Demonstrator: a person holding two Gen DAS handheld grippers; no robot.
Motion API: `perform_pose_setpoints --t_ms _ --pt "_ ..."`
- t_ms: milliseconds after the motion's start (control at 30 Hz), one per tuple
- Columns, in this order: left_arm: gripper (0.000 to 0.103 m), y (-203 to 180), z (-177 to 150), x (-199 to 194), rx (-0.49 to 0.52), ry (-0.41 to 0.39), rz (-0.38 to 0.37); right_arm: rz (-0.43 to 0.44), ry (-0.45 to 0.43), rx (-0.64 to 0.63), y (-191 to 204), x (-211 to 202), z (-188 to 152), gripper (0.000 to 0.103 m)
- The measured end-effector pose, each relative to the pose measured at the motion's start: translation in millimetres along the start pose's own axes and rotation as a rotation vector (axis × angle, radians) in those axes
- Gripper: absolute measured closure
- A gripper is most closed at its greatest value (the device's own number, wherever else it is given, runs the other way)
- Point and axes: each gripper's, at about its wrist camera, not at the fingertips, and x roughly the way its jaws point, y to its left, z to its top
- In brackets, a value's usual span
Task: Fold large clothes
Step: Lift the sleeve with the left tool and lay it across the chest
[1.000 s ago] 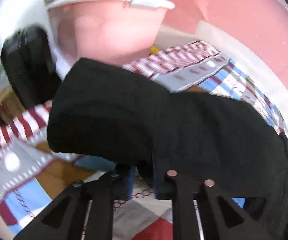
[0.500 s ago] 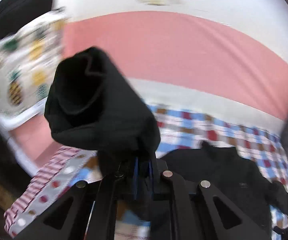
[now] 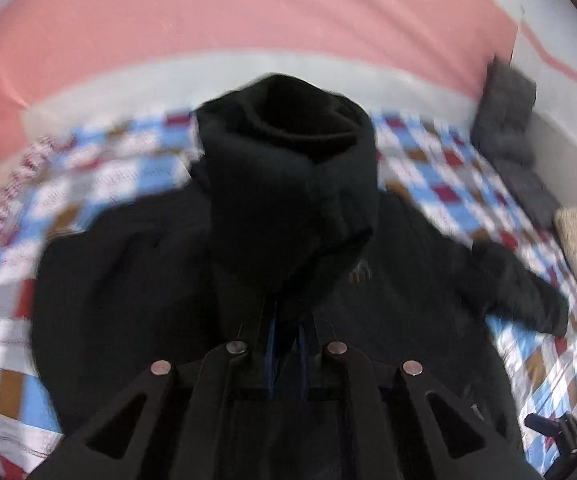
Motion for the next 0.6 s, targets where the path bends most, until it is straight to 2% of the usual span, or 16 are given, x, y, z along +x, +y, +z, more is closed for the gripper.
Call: perform_pose_setpoints --t_ms 33,67,100,133,200,267,367,433,500,533,567,600 --pt "0.087 -2 -2 18 -0.018 0.034 -0.021 0.012 0.010 0.005 -2 3 -1 0.015" --pt "0.078 -3 -6 29 -0.032 0.065 -0.052 0.019 0.019 0.009 -4 6 -1 0.015" --pt "0.065 -5 -13 41 -0.051 0.102 -0.087 0.018 0.022 0.011 -6 8 -2 0.015" --pt "0.059 -4 -16 49 -0.069 0.132 -0.115 0.013 0.023 0.017 -6 11 -2 0.015" --pt "0.040 -7 -21 52 -0.085 0.158 -0.167 0.015 0.024 0.030 -6 13 0 0.015" --pt "0.029 -11 -22 42 -0.091 0.148 -0.217 0.021 0.022 0.042 -7 14 2 0.015" --pt "0.029 2 -17 8 -0.109 0.091 -0.267 0.023 0.009 0.045 -2 16 12 0.015" --pt "0.029 19 -13 -14 -0.122 0.038 -0.266 0.026 -0.002 0.041 3 16 20 0.015" --pt "0.029 53 -9 -31 -0.141 -0.020 -0.225 0.040 -0.010 0.034 9 19 30 0.015" --pt "0.029 70 -7 -40 -0.150 -0.047 -0.181 0.049 -0.015 0.030 14 23 37 0.017" --pt "0.029 87 -10 -44 -0.155 -0.070 -0.128 0.058 -0.020 0.025 18 26 44 0.021" --pt "0.030 105 -11 -50 -0.160 -0.093 -0.062 0.066 -0.028 0.012 26 32 54 0.033"
